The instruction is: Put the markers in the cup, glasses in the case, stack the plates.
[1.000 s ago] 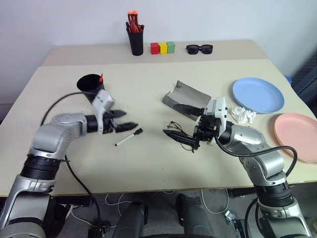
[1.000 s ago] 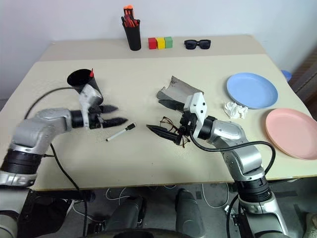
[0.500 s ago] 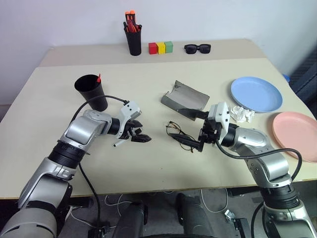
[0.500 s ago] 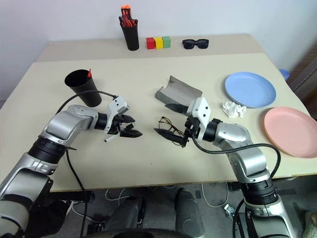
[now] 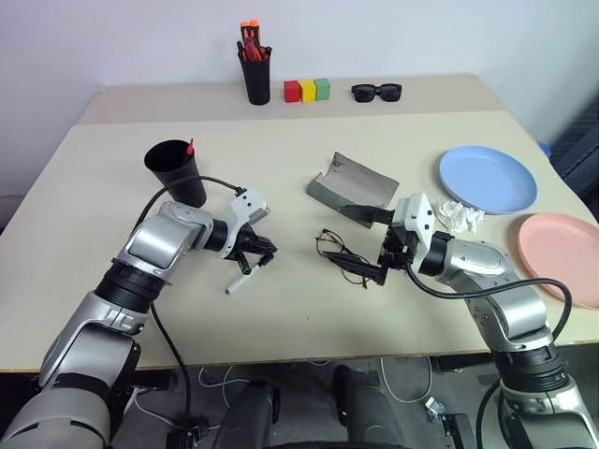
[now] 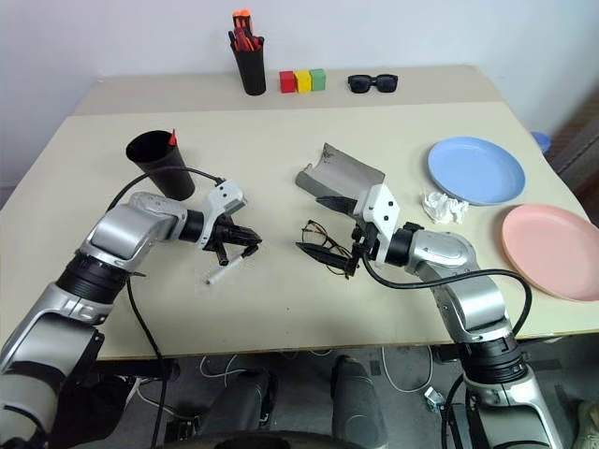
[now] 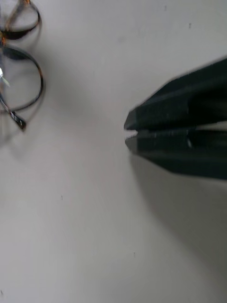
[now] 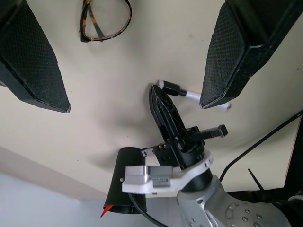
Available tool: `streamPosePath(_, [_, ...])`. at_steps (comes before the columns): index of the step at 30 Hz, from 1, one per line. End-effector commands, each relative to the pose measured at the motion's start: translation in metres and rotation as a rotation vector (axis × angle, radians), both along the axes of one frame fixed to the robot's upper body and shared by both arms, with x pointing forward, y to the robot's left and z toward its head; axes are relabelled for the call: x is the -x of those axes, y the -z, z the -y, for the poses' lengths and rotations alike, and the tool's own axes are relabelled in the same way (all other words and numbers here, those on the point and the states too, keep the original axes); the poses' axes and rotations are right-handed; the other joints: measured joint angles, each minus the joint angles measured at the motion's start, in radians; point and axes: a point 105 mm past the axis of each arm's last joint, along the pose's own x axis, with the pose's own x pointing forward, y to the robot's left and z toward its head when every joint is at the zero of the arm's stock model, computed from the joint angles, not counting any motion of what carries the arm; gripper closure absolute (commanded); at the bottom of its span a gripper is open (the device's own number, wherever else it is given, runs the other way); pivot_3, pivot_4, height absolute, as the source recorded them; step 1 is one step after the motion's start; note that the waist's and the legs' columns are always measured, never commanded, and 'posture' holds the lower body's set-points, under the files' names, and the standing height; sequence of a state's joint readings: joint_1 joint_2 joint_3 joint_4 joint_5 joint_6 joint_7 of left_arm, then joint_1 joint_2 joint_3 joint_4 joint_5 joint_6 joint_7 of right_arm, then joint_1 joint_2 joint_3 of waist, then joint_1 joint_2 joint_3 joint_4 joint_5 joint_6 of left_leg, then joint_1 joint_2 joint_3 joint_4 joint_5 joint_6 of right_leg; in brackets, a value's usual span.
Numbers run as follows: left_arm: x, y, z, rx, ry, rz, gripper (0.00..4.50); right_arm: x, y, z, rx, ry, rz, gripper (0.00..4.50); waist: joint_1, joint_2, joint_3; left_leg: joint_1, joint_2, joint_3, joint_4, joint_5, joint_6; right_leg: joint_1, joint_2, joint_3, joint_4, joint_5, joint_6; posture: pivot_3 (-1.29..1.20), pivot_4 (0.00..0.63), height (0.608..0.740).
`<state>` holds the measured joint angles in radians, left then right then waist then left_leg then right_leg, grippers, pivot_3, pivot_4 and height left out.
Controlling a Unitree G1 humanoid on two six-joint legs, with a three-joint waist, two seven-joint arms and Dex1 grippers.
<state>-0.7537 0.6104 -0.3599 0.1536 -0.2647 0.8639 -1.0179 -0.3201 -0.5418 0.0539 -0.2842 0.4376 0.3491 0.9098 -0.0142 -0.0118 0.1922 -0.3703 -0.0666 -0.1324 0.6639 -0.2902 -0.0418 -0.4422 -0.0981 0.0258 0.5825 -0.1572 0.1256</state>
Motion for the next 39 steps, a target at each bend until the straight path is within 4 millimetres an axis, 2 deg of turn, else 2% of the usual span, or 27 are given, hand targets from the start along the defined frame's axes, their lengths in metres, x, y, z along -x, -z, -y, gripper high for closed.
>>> streamPosePath(1, [-0.02, -0.03, -0.003, 0.079, -0.048, 0.201, 4.47, 0.002, -0.012, -0.004, -0.028, -0.021, 0.051, 0.0, 0.001, 0.0, 0.0, 0.0, 0.0, 0.0, 0.0, 0.0, 0.0, 0.0, 0.0, 0.0, 0.0, 0.0, 0.0, 0.0, 0.15, 0.74])
streamPosePath(3, [-0.043, -0.067, -0.009, 0.201, -0.139, 0.42, 4.47, 0.001, -0.013, -0.005, -0.035, -0.018, 0.052, 0.0, 0.002, 0.0, 0.0, 0.0, 0.0, 0.0, 0.0, 0.0, 0.0, 0.0, 0.0, 0.0, 0.0, 0.0, 0.0, 0.0, 0.15, 0.74])
streamPosePath(4, [-0.052, -0.082, -0.016, 0.27, -0.212, 0.458, 4.47, 0.001, -0.012, -0.005, -0.034, -0.018, 0.051, 0.0, 0.003, 0.0, 0.0, 0.0, 0.0, 0.0, 0.0, 0.0, -0.001, 0.0, 0.0, 0.0, -0.001, 0.0, 0.0, 0.0, 0.15, 0.74])
streamPosePath(5, [-0.058, -0.092, -0.024, 0.309, -0.257, 0.485, 4.47, 0.001, -0.012, -0.004, -0.033, -0.019, 0.051, 0.0, 0.004, 0.0, 0.0, -0.001, 0.0, -0.001, 0.0, 0.0, -0.001, 0.0, 0.0, 0.0, -0.001, 0.0, 0.0, 0.0, 0.15, 0.74])
streamPosePath(8, [-0.074, -0.13, -0.048, 0.374, -0.376, 0.715, 4.47, 0.0, -0.012, -0.004, -0.037, -0.017, 0.052, 0.0, 0.002, 0.0, 0.0, -0.001, 0.0, 0.0, 0.0, 0.001, -0.001, -0.001, 0.0, 0.0, -0.001, 0.0, 0.0, 0.0, 0.15, 0.74])
streamPosePath(10, [-0.08, -0.147, -0.06, 0.408, -0.44, 0.8, 4.47, 0.0, -0.013, -0.005, -0.038, -0.02, 0.054, 0.0, 0.003, 0.0, 0.0, -0.001, 0.0, 0.0, 0.0, 0.001, -0.001, -0.001, 0.0, 0.0, -0.001, 0.0, 0.0, 0.0, 0.15, 0.74])
streamPosePath(12, [-0.082, -0.153, -0.067, 0.431, -0.452, 0.808, 4.47, 0.0, -0.015, -0.005, -0.047, -0.021, 0.054, 0.0, 0.003, 0.0, 0.0, -0.001, 0.0, 0.0, 0.0, 0.001, -0.001, -0.001, 0.0, 0.0, -0.001, 0.0, 0.0, 0.0, 0.15, 0.74])
streamPosePath(17, [-0.073, -0.138, -0.047, 0.544, -0.368, 0.588, 4.47, 0.001, -0.013, -0.006, -0.043, -0.023, 0.05, 0.0, 0.003, 0.0, 0.0, -0.001, 0.0, 0.0, 0.0, 0.001, -0.001, 0.0, 0.0, 0.0, -0.001, 0.0, 0.0, 0.0, 0.15, 0.74])
streamPosePath(18, [-0.069, -0.131, -0.04, 0.521, -0.338, 0.548, 4.23, 0.001, -0.013, -0.006, -0.046, -0.023, 0.049, 0.0, 0.003, 0.0, 0.0, -0.001, -0.001, 0.0, 0.0, 0.001, -0.001, 0.0, 0.0, 0.0, -0.001, 0.0, 0.0, 0.0, 0.15, 0.74])
streamPosePath(20, [-0.05, -0.111, -0.022, 0.448, -0.222, 0.402, 3.57, 0.002, -0.012, -0.005, -0.042, -0.02, 0.048, 0.0, -0.003, 0.0, 0.0, -0.001, -0.001, 0.0, 0.001, 0.0, -0.001, 0.0, 0.0, 0.0, -0.001, 0.0, 0.0, 0.0, 0.15, 0.74])
streamPosePath(22, [-0.034, -0.101, -0.012, 0.405, -0.155, 0.335, 2.62, 0.001, -0.01, -0.004, -0.034, -0.012, 0.048, 0.0, -0.006, 0.0, 0.0, -0.001, -0.001, 0.0, 0.0, 0.0, 0.0, -0.001, 0.0, 0.0, 0.0, 0.0, 0.0, 0.0, 0.15, 0.74])
streamPosePath(24, [-0.021, -0.091, -0.011, 0.331, -0.132, 0.268, 1.56, 0.001, -0.01, 0.001, -0.025, -0.003, 0.05, 0.0, -0.007, 0.0, 0.0, -0.001, 0.0, 0.0, 0.0, 0.0, 0.0, -0.001, 0.0, 0.0, 0.001, 0.0, 0.0, 0.0, 0.15, 0.74])
streamPosePath(27, [-0.008, -0.081, -0.022, 0.184, -0.157, 0.225, 0.03, 0.004, -0.003, 0.023, 0.048, 0.017, 0.037, 0.0, -0.006, 0.0, 0.0, -0.001, 0.0, 0.0, 0.0, 0.0, 0.0, -0.001, 0.0, 0.0, 0.001, 0.0, 0.0, 0.0, 0.15, 0.74])
streamPosePath(30, [0.005, -0.081, -0.025, 0.141, -0.172, 0.182, 0.03, 0.009, 0.003, 0.043, 0.107, 0.034, 0.014, 0.0, 0.001, 0.0, 0.0, -0.001, 0.0, 0.0, 0.0, 0.0, 0.0, -0.001, 0.0, 0.0, 0.0, 0.0, 0.0, 0.0, 0.15, 0.74])
streamPosePath(33, [0.029, -0.076, -0.017, 0.179, -0.142, 0.021, 0.03, 0.013, 0.004, 0.048, 0.109, 0.04, 0.002, 0.0, 0.0, -0.001, 0.001, -0.001, 0.0, 0.0, 0.001, 0.0, 0.0, 0.0, 0.0, 0.0, 0.0, 0.0, 0.0, 0.0, 0.15, 0.74])
streamPosePath(35, [0.041, -0.066, -0.018, 0.126, -0.124, -0.028, 0.03, 0.013, 0.008, 0.049, 0.117, 0.046, 0.001, 0.0, -0.004, -0.001, 0.0, 0.0, 0.0, 0.0, 0.001, 0.0, 0.0, 0.0, 0.0, 0.0, 0.0, 0.0, 0.0, 0.0, 0.15, 0.74])
streamPosePath(37, [0.042, -0.055, -0.021, 0.064, -0.174, -0.027, 0.03, 0.013, 0.008, 0.044, 0.098, 0.044, 0.003, 0.0, -0.009, 0.0, 0.001, 0.0, 0.0, 0.0, 0.0, 0.0, 0.0, 0.0, 0.0, 0.0, 0.001, 0.0, 0.0, 0.0, 0.15, 0.74])
streamPosePath(39, [0.043, -0.048, -0.015, 0.071, -0.201, -0.043, 0.03, 0.013, 0.007, 0.037, 0.075, 0.037, 0.004, 0.0, -0.005, 0.0, 0.0, 0.001, 0.0, 0.0, 0.0, 0.0, 0.0, 0.0, 0.0, 0.0, 0.001, 0.0, 0.0, 0.0, 0.15, 0.74])
